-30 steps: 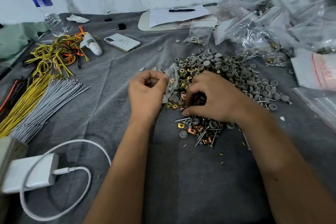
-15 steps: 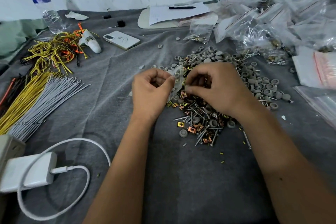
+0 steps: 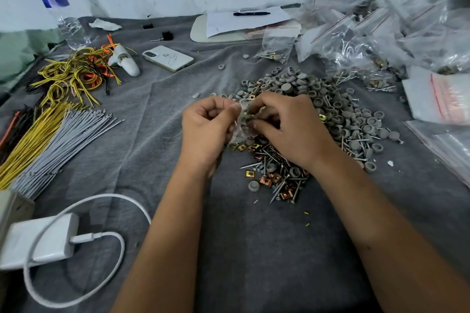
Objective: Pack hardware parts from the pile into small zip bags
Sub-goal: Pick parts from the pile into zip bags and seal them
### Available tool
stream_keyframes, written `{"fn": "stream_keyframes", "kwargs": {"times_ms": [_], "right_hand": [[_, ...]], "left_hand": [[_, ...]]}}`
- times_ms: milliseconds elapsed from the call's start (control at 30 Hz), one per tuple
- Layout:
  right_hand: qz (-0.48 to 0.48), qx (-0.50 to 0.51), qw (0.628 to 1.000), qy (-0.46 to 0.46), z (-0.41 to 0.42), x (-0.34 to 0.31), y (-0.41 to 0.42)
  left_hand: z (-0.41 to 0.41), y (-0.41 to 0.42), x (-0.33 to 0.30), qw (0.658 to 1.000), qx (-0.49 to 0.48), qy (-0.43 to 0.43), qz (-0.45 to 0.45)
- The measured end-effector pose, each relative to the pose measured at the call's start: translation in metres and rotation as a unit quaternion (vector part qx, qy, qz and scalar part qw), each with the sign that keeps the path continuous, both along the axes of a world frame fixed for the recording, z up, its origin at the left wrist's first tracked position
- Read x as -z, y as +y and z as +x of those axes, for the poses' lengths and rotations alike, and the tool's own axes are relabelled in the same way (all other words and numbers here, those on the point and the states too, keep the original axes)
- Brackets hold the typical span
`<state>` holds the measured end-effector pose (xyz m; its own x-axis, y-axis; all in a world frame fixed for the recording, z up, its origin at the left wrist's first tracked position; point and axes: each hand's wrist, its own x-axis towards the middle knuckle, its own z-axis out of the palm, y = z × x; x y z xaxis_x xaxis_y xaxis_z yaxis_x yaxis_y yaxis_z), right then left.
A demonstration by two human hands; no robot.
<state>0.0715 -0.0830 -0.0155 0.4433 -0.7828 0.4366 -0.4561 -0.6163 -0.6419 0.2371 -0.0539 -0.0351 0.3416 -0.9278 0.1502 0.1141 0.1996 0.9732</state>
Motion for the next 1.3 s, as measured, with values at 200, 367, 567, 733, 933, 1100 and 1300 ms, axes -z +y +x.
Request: {"fn": "stream_keyframes", "kwargs": {"times_ms": [200, 367, 567, 733, 933, 1100, 1300], "right_hand": [[-0.01, -0.005, 0.999, -0.052, -0.008, -0.01, -0.001], [0.145, -0.192, 0.959, 0.148, -0.009, -0.013, 0.005], [0.12, -0.22, 0.932, 0.263, -0.001, -0.004, 0.006], [0.126, -0.187, 0.945, 0.237, 0.001, -0.004, 0.006], [0.031, -0.067, 0.997, 0.009, -0.004, -0.012, 0.002], [-0.032, 0.005, 0.998, -0.053, -0.002, -0.009, 0.0], [-0.019, 0.023, 0.999, -0.017, -0.003, -0.001, -0.003]], "left_hand": [[0.001, -0.004, 0.004, 0.998, -0.047, -0.045, 0.01], [0.006, -0.008, 0.008, 0.992, -0.121, -0.029, 0.022], [0.006, -0.007, 0.006, 0.992, -0.122, -0.028, 0.023], [0.003, -0.006, 0.005, 0.993, -0.106, -0.042, 0.026], [0.003, -0.004, 0.004, 0.995, -0.075, -0.072, 0.014], [-0.002, -0.003, 0.004, 0.997, -0.002, -0.076, 0.01], [0.0, -0.005, 0.005, 0.994, -0.053, -0.084, 0.035]]}}
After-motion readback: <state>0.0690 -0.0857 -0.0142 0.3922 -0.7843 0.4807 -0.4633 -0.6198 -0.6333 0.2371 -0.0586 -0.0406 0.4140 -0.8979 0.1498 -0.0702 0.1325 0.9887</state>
